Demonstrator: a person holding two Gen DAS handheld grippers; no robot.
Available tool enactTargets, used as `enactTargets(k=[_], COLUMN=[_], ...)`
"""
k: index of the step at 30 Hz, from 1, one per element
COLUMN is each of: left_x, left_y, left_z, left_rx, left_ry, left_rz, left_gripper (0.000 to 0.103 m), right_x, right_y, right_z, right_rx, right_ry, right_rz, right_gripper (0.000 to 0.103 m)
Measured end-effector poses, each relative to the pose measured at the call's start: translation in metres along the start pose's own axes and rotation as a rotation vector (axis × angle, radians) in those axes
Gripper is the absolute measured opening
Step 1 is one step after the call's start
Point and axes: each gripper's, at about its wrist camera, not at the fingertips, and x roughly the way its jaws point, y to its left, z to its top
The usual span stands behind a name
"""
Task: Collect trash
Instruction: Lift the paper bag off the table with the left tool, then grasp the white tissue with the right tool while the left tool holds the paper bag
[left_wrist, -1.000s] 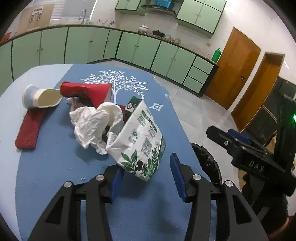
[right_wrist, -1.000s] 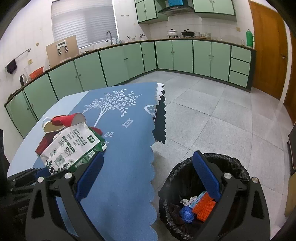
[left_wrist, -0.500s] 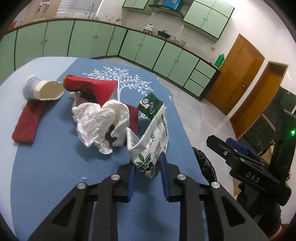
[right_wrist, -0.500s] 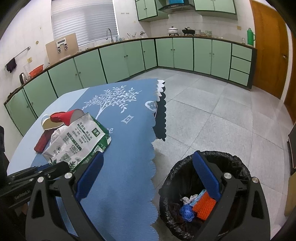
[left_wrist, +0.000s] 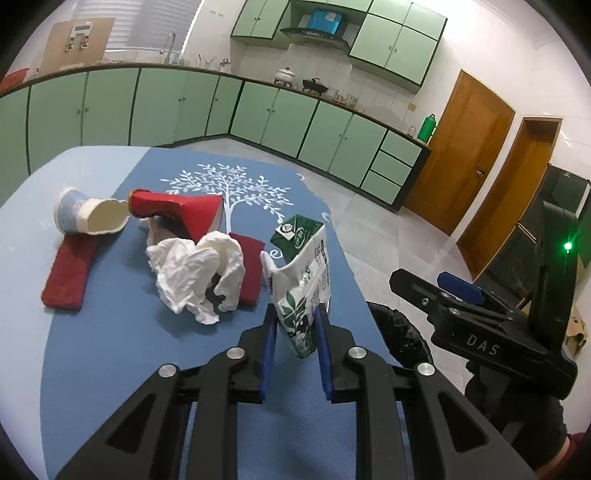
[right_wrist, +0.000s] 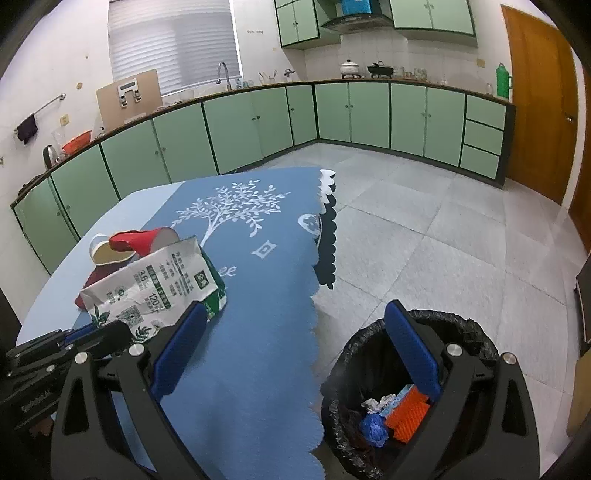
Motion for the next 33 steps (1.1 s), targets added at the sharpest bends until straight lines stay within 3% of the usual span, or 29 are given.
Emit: enactTargets(k=[6, 7, 10, 13, 18, 19, 20, 21, 33], left_x=[0.008, 0.009, 0.011, 0.015, 0.02, 0.022, 0.023, 0.026, 0.008], left_y=[0.002, 0.003, 0.003, 0.002, 0.004, 0.006, 0.007, 0.009, 0.003], left_z=[-0.009, -0.009, -0.007, -0.003, 0.004, 0.005, 0.006, 0.007, 0.007], left_rx=[0.021, 0.014, 0.005, 0.008, -0.012, -0.018, -0.026, -0.035, -0.027], left_ry=[0.082, 0.091, 0.09, 0.093, 0.081, 0.08, 0.082, 0.095, 0.02], left_rz=[-0.015, -0.025, -0.033, -0.035, -0.036, -0.034, -0.036, -0.045, -0.053], left_gripper=[0.022, 0.026, 0.053, 0.057, 0.056, 0.051, 0.037, 0.03, 0.024], right_x=[-0.001, -0.001, -0.001, 0.0, 0.002, 0.002, 0.002, 0.002, -0.001], right_y=[0.004, 0.004, 0.002, 0.0, 0.0, -0.001, -0.002, -0.003, -0.003], right_z=[0.0, 0.0, 0.0, 0.0, -0.001, -0.001, -0.001, -0.001, 0.0], right_rx=[-0.012, -0.01, -0.01, -0.01, -0.006, -0.004, -0.001, 0.001, 0.004], right_ry=[0.004, 0.005, 0.005, 0.006, 0.009, 0.009, 0.009, 0.01, -0.004], right_rz=[0.002, 0.002, 0.0, -0.001, -0.001, -0.002, -0.002, -0.003, -0.005], right_gripper=[0.094, 0.094, 0.094, 0.094, 0.094, 0.094, 0.094, 0.094, 0.094])
